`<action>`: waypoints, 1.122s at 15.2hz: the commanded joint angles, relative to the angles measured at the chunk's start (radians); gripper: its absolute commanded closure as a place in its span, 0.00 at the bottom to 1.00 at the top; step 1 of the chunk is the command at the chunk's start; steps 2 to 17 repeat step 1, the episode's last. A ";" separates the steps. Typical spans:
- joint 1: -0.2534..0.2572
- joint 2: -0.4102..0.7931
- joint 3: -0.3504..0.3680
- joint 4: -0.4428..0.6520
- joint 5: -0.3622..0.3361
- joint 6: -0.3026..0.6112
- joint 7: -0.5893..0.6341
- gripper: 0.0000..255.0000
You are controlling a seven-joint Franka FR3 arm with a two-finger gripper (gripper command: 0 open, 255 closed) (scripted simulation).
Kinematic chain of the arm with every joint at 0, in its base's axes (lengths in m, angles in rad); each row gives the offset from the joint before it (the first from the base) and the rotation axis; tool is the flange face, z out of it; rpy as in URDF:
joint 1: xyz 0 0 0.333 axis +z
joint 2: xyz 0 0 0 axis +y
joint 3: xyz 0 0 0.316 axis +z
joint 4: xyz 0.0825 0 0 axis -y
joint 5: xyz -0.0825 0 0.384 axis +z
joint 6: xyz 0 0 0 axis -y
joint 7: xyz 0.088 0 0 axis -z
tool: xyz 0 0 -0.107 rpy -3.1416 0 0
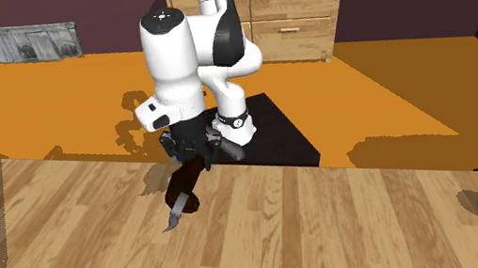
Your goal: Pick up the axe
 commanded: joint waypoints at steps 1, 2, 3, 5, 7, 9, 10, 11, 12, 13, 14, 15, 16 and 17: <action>0.000 -0.004 0.001 0.010 0.000 -0.006 0.000 1.00; 0.000 -0.004 0.001 0.010 0.000 -0.006 0.000 1.00; 0.000 -0.004 0.001 0.010 0.000 -0.006 0.000 1.00; 0.000 -0.004 0.001 0.010 0.000 -0.006 0.000 1.00; 0.000 -0.004 0.001 0.010 0.000 -0.006 0.000 1.00; 0.000 -0.004 0.001 0.010 0.000 -0.006 0.000 1.00; 0.000 -0.004 0.001 0.010 0.000 -0.006 0.000 1.00; 0.000 -0.004 0.001 0.010 0.000 -0.006 0.000 1.00; 0.000 -0.004 0.001 0.010 0.000 -0.006 0.000 1.00; 0.000 -0.004 0.001 0.010 0.000 -0.006 0.000 1.00; 0.000 -0.004 0.001 0.010 0.000 -0.006 0.000 1.00; 0.000 -0.004 0.001 0.010 0.000 -0.006 0.000 1.00; 0.000 -0.004 0.001 0.010 0.000 -0.006 0.000 1.00; 0.000 -0.004 0.001 0.010 0.000 -0.006 0.000 1.00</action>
